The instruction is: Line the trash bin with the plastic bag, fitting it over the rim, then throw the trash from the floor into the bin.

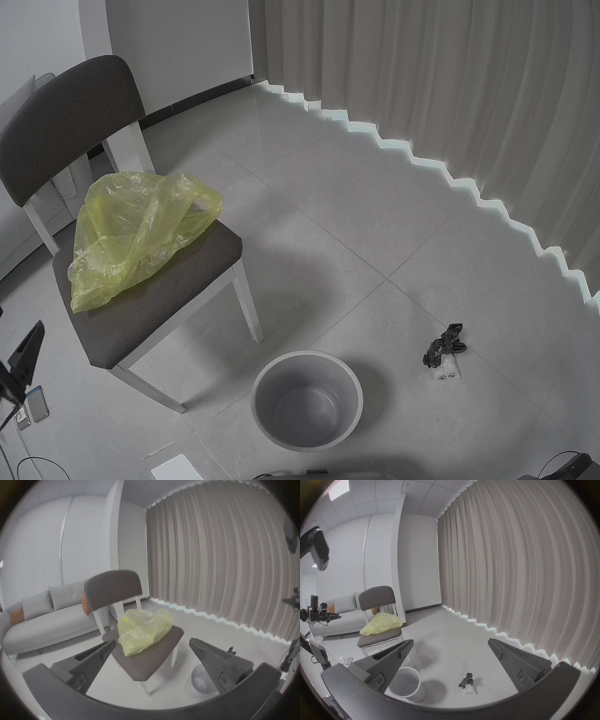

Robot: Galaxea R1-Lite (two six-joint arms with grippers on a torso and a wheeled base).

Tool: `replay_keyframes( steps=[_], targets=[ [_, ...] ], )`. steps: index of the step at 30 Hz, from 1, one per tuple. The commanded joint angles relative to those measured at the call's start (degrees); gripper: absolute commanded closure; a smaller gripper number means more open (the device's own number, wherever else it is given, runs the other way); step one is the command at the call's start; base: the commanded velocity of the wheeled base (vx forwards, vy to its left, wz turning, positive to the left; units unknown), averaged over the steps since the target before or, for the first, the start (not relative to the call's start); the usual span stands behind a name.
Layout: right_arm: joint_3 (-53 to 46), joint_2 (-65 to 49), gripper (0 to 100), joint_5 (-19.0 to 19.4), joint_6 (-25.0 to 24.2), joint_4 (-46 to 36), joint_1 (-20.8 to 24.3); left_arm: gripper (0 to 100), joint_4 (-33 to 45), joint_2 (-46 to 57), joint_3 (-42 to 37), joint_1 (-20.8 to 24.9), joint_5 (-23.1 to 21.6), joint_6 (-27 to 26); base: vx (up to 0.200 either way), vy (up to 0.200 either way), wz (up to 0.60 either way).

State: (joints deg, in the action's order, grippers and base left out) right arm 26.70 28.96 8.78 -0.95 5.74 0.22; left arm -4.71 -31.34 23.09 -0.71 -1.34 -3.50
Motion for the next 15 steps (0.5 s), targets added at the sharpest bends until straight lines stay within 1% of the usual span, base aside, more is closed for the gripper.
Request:
replay_keyframes(
  steps=[1, 2, 3, 4, 6, 7, 9, 11, 15],
  targets=[
    [7.9, 21.3, 0, 1.6, 0.2, 6.0, 1.2, 0, 0.2, -30.9, 5.7, -4.3, 5.5, -12.1, 0.0, 0.0, 0.0],
    [7.9, 21.3, 0, 1.6, 0.2, 6.0, 1.2, 0, 0.2, -30.9, 5.7, -4.3, 5.5, -12.1, 0.0, 0.0, 0.0],
    [7.9, 21.5, 0, 1.5, -0.1, 6.1, 1.1, 0, -1.1, -34.8, 5.9, -6.6, 5.7, -15.1, 0.0, 0.0, 0.0],
    [7.9, 21.5, 0, 1.5, -0.1, 6.1, 1.1, 0, -1.1, -34.8, 5.9, -6.6, 5.7, -15.1, 0.0, 0.0, 0.0],
    [7.8, 21.5, 0, 1.6, -0.2, 6.0, 0.7, 0, -5.4, -39.5, 6.1, -7.6, 7.4, -18.7, 0.0, 0.0, 0.0],
    [7.7, 21.5, 0, 1.6, -0.1, 5.9, 0.7, 0, -7.1, -40.8, 6.1, -7.6, 8.5, -19.4, 0.0, 0.0, 0.0],
    [7.7, 21.5, 0, 1.6, -0.2, 5.9, 0.7, 0, -9.8, -43.1, 6.4, -7.6, 10.7, -19.7, 0.0, 0.0, 0.0],
    [7.7, 21.6, 0, 1.6, -0.2, 5.9, 0.7, 0, -11.4, -45.1, 6.7, -7.7, 11.6, -19.7, 0.0, 0.0, 0.0],
    [7.7, 21.6, 0, 1.6, -0.1, 5.9, 0.7, 0, -12.8, -47.8, 7.9, -8.5, 11.8, -19.7, 0.0, 0.0, 0.0]
  ],
)
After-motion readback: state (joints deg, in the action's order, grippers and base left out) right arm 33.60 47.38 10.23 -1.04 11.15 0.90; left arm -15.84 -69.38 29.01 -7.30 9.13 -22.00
